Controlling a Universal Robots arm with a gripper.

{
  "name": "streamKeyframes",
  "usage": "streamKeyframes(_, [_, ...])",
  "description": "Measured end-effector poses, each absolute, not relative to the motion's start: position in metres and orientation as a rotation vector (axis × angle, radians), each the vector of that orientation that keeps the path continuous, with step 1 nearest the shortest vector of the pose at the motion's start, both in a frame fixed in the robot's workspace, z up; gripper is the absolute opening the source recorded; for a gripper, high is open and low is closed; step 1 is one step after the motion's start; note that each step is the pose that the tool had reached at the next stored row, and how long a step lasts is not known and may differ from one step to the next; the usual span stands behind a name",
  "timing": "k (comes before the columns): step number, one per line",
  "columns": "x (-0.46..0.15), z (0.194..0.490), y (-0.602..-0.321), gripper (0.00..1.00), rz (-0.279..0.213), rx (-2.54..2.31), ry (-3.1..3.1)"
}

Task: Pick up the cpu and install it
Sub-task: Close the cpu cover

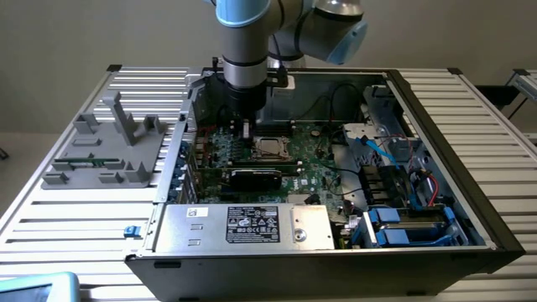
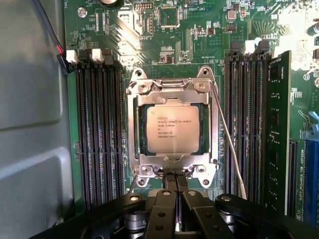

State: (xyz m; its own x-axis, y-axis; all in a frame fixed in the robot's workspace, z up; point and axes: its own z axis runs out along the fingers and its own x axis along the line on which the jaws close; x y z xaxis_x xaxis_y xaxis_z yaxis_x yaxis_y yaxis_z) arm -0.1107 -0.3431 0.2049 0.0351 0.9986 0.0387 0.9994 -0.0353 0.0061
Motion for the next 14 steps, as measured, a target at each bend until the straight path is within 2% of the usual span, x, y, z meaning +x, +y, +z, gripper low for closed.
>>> streamKeyframes(14, [-0.122,0.241,-0.344,0.12,-0.063,-2.248,-2.170])
